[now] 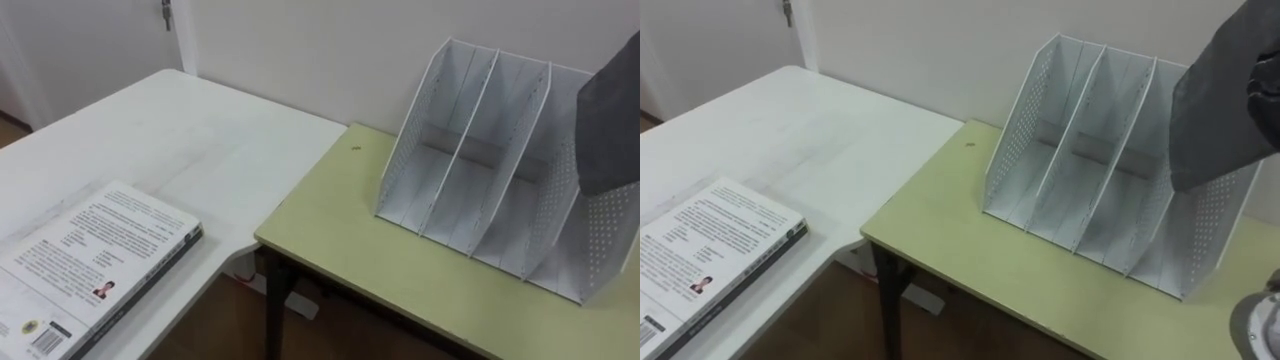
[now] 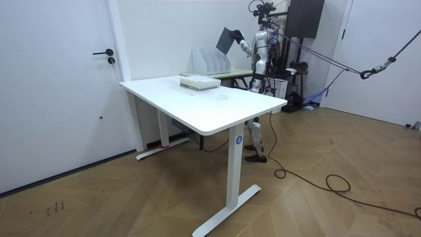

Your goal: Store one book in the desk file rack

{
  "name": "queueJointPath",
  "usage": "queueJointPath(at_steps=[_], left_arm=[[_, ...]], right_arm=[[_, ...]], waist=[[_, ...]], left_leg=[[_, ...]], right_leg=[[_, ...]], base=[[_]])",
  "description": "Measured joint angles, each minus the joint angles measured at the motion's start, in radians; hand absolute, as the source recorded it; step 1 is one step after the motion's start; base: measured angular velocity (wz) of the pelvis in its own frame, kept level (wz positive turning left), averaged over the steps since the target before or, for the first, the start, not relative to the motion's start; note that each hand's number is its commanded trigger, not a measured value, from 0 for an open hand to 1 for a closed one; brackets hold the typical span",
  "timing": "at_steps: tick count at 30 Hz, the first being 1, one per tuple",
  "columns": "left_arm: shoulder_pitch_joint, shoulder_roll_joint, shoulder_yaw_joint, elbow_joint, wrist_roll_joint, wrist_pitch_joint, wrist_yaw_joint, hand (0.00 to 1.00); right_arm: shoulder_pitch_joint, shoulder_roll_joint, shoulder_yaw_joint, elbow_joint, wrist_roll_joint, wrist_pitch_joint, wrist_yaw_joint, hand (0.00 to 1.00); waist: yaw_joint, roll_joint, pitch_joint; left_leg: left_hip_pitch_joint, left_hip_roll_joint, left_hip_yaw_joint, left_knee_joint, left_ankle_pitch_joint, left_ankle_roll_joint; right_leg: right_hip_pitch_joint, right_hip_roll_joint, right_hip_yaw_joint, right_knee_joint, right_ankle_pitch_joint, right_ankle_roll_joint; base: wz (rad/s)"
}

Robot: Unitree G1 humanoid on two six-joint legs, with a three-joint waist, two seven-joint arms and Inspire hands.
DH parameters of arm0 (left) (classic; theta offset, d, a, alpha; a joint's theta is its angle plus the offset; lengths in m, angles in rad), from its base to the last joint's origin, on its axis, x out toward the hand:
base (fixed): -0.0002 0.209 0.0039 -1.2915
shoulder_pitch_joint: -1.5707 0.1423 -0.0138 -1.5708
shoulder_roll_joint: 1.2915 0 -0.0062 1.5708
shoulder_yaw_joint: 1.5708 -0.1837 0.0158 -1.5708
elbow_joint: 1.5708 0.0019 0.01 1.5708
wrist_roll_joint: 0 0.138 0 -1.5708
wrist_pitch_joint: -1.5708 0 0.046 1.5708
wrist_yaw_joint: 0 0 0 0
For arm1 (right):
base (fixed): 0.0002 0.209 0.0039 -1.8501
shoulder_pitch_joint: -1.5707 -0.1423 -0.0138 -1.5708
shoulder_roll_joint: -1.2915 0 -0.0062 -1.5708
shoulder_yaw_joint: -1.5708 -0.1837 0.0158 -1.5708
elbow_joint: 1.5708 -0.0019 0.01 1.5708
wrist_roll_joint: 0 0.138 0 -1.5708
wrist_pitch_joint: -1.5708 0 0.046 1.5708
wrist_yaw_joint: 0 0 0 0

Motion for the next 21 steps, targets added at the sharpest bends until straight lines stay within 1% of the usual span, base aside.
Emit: queueJointPath(at_steps=[3,4,6,12,21], left_arm=[[-0.001,0.0,0.0,0.0,0.002,0.001,0.0,0.0],[-0.001,0.0,0.0,-0.002,0.008,0.001,0.0,0.0],[-0.003,0.0,0.0,-0.005,0.028,0.001,0.0,0.0],[-0.008,0.002,0.0,-0.012,0.067,0.001,0.0,0.0],[-0.007,0.002,-0.009,-0.013,0.067,0.002,-0.004,0.0]], right_arm=[[0.0,0.001,0.0,0.039,0.0,0.002,0.006,1.0],[0.0,0.001,0.0,0.049,0.0,0.002,0.006,1.0],[0.0,0.001,0.0,0.062,0.001,0.002,0.006,1.0],[-0.032,0.001,-0.001,0.154,0.004,0.002,0.006,1.0],[-0.034,0.001,0.001,0.174,0.05,0.002,0.007,1.0]], waist=[[0.005,0.002,0.0011],[0.009,0.006,0.0005],[0.017,0.008,0.0019],[0.018,0.015,0.0019],[0.022,0.029,0.0019]], left_leg=[[-0.001,0.0,0.0,0.0,0.0,0.0],[-0.002,0.0,0.001,0.0,0.0,0.0],[0.0,0.0,0.0,0.0,0.0,0.0],[0.002,0.0,-0.004,0.001,0.0,0.0],[-0.004,-0.001,-0.022,0.0,0.0,0.0]], right_leg=[[0.0,0.0,0.001,0.0,0.0,0.0],[0.004,0.0,0.001,0.0,0.0,0.0],[0.008,0.0,0.001,-0.001,0.0,0.0],[0.014,0.0,-0.01,-0.017,0.004,0.001],[0.013,-0.003,-0.025,-0.022,0.004,0.001]], base=[[0.0],[0.0],[0.0],[0.05],[0.05]])
